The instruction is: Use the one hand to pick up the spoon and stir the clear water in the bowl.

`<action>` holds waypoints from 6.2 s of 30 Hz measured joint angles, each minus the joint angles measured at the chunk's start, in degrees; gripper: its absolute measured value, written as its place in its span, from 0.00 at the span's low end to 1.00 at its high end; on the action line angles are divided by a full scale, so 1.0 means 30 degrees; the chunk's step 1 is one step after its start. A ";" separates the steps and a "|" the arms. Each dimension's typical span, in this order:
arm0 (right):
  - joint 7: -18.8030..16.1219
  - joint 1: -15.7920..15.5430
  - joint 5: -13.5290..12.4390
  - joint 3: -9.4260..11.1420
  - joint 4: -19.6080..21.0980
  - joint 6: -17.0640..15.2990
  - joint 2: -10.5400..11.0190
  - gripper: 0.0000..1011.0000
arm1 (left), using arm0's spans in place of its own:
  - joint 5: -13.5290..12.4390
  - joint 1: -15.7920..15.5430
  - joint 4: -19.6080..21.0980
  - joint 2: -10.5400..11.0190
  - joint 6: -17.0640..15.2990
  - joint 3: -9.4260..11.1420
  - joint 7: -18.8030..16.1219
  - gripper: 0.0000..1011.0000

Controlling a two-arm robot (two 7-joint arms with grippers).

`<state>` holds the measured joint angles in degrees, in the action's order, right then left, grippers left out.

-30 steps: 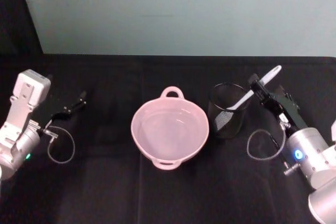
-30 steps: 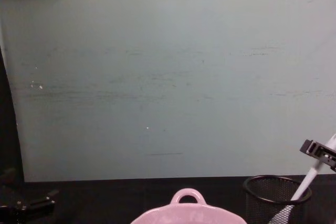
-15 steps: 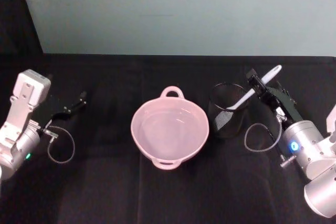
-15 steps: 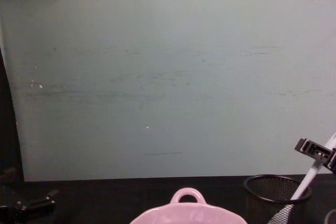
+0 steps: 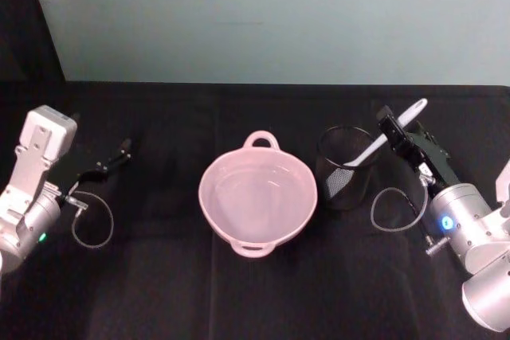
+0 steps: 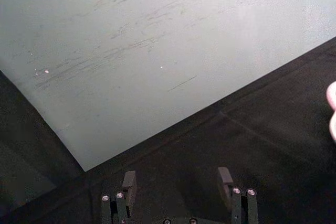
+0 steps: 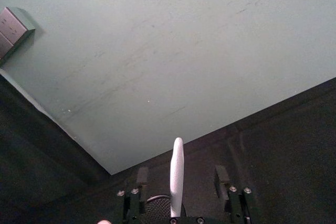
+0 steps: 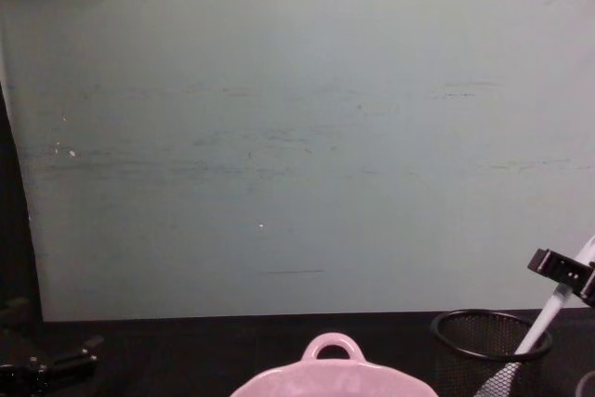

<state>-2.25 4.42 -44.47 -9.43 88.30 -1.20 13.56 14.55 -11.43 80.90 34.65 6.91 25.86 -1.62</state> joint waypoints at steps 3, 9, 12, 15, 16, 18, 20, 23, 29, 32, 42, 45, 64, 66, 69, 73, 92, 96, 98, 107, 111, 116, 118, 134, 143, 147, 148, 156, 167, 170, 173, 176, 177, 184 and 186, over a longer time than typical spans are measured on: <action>0.0004 -0.0005 0.0008 -0.0006 0.0013 0.0008 0.0004 0.70 | 0.0000 0.0001 0.0000 0.0000 0.0000 0.0000 0.0000 1.00; 0.0010 -0.0014 0.0011 -0.0017 0.0029 0.0021 0.0012 0.50 | -0.0001 0.0000 0.0000 -0.0001 0.0000 0.0000 0.0000 1.00; 0.0013 -0.0020 0.0011 -0.0022 0.0036 0.0023 0.0018 0.42 | -0.0001 0.0001 0.0000 -0.0001 0.0000 0.0000 0.0000 1.00; 0.0018 -0.0026 0.0010 -0.0023 0.0044 0.0023 0.0023 0.33 | -0.0001 0.0000 0.0000 0.0000 0.0000 0.0000 0.0000 1.00; 0.0020 -0.0028 0.0010 -0.0024 0.0049 0.0024 0.0025 0.28 | 0.0000 0.0000 0.0000 0.0000 0.0000 -0.0001 0.0000 1.00; 0.0021 -0.0030 0.0008 -0.0023 0.0053 0.0024 0.0027 0.22 | 0.0000 0.0000 0.0001 -0.0001 0.0000 0.0000 0.0000 1.00; 0.0024 -0.0033 0.0007 -0.0024 0.0056 0.0024 0.0031 0.17 | -0.0001 0.0000 0.0000 0.0000 0.0000 0.0000 0.0000 1.00; 0.0015 -0.0033 0.0005 -0.0024 0.0060 0.0025 0.0031 0.11 | -0.0001 0.0000 0.0000 0.0000 0.0000 0.0000 0.0000 1.00; 0.0018 -0.0035 0.0005 -0.0022 0.0060 0.0025 0.0031 0.11 | -0.0002 0.0000 0.0001 0.0000 0.0000 0.0000 0.0000 1.00; 0.0025 -0.0034 0.0006 -0.0022 0.0060 0.0023 0.0031 0.11 | -0.0001 0.0001 0.0000 -0.0001 0.0000 0.0000 -0.0001 1.00; -0.0375 -0.0657 0.2005 -0.0066 0.1534 0.0987 0.0730 0.11 | -0.0001 0.0001 0.0000 0.0000 0.0000 -0.0001 0.0000 1.00; -0.0496 -0.0861 0.2730 -0.0061 0.2185 0.1008 0.1171 0.11 | -0.0001 0.0000 0.0000 0.0000 -0.0001 0.0000 0.0000 1.00; -0.2991 -0.0739 0.3869 0.1229 0.7634 -0.3946 0.5737 0.11 | -0.0001 0.0001 0.0000 -0.0001 0.0001 -0.0001 0.0000 1.00; -0.3178 -0.0201 0.4049 0.1020 0.7957 -0.4597 0.6154 0.11 | -0.0001 0.0000 0.0000 0.0000 0.0001 -0.0001 0.0000 1.00; -0.3299 0.0403 0.4257 0.0715 0.8156 -0.5158 0.6400 0.11 | -0.0001 0.0000 0.0000 0.0000 0.0001 -0.0001 0.0000 1.00; -0.3348 0.1779 0.4614 -0.0103 0.8227 -0.6147 0.6436 0.11 | -0.0002 0.0000 0.0000 0.0000 0.0000 0.0000 0.0000 1.00; -0.5073 0.3672 0.4371 -0.3736 0.6633 -0.5603 0.4839 0.11 | -0.0001 0.0000 0.0001 0.0000 0.0000 -0.0001 0.0000 1.00; -0.5614 0.3619 0.4481 -0.4418 0.5729 -0.4844 0.4749 0.11 | -0.0001 0.0000 0.0001 0.0000 0.0000 0.0000 0.0000 1.00; -0.5881 0.3616 0.4619 -0.4783 0.5147 -0.4554 0.4725 0.11 | 0.0000 0.0000 0.0001 0.0000 0.0000 0.0000 0.0000 1.00; -0.6611 0.3418 0.5019 -0.5649 0.3603 -0.3757 0.4696 0.11 | -0.0001 0.0000 0.0000 -0.0001 0.0000 0.0000 0.0000 1.00; -0.6865 0.3370 0.5079 -0.5926 0.3142 -0.3464 0.4506 0.11 | 0.0000 0.0000 0.0001 0.0000 0.0000 -0.0001 0.0000 1.00; -0.7161 0.3462 0.5173 -0.6394 0.2593 -0.3205 0.4065 0.11 | 0.0000 0.0001 0.0001 -0.0001 0.0000 -0.0001 0.0000 1.00; -0.7231 0.3605 0.5263 -0.6623 0.2307 -0.3084 0.3791 0.11 | -0.0001 0.0000 0.0001 0.0001 0.0000 0.0000 0.0001 1.00; -0.6595 0.5096 0.6662 -0.7138 -0.0653 -0.1472 0.1429 0.11 | -0.0001 -0.0001 0.0001 -0.0001 -0.0001 -0.0001 0.0000 1.00; -0.5681 0.5357 0.7969 -0.6564 -0.1510 -0.0850 0.1019 0.11 | -0.0001 -0.0001 0.0000 0.0000 0.0000 0.0000 0.0000 1.00; -0.5435 0.5226 0.8435 -0.6265 -0.1422 -0.0759 0.1194 0.11 | -0.0001 0.0001 0.0001 0.0000 0.0000 0.0000 0.0000 1.00; -0.5410 0.5133 0.8571 -0.6149 -0.1255 -0.0783 0.1326 0.11 | -0.0001 -0.0001 0.0000 0.0000 0.0001 0.0000 0.0000 1.00; -0.5719 0.3898 0.8917 -0.5690 0.0764 -0.1646 0.2352 0.11 | 0.0000 0.0001 0.0000 -0.0002 0.0000 -0.0001 0.0000 1.00; -0.6743 0.2074 0.7976 -0.5579 0.3257 -0.2471 0.2757 0.11 | -0.0001 0.0000 0.0001 -0.0001 0.0000 0.0000 0.0000 1.00; -0.6886 0.1897 0.7644 -0.5746 0.3449 -0.2493 0.2575 0.11 | 0.0000 0.0000 0.0000 0.0000 0.0000 -0.0001 0.0000 1.00; -0.6923 0.1923 0.7436 -0.5988 0.3330 -0.2478 0.2282 0.11 | -0.0001 0.0000 0.0001 0.0000 0.0000 0.0000 0.0000 1.00; -0.6895 0.2183 0.7447 -0.6245 0.2765 -0.2201 0.1851 0.11 | -0.0002 0.0000 0.0000 0.0000 -0.0001 0.0000 0.0000 1.00; -0.6850 0.2249 0.7467 -0.6289 0.2607 -0.2116 0.1750 0.11 | -0.0001 0.0001 0.0001 0.0000 0.0000 0.0000 0.0000 1.00; -0.5950 0.3138 0.8387 -0.6452 0.0566 -0.0678 0.0490 0.11 | -0.0001 0.0000 0.0000 -0.0001 0.0000 -0.0001 0.0000 1.00; -0.5573 0.3369 0.8783 -0.6347 -0.0022 -0.0195 0.0098 0.11 | -0.0001 -0.0001 0.0000 -0.0001 0.0000 0.0000 0.0000 1.00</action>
<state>-18.97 14.52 -18.13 -28.47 88.23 -1.78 13.86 14.55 -11.43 80.90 34.64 6.91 25.86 -1.62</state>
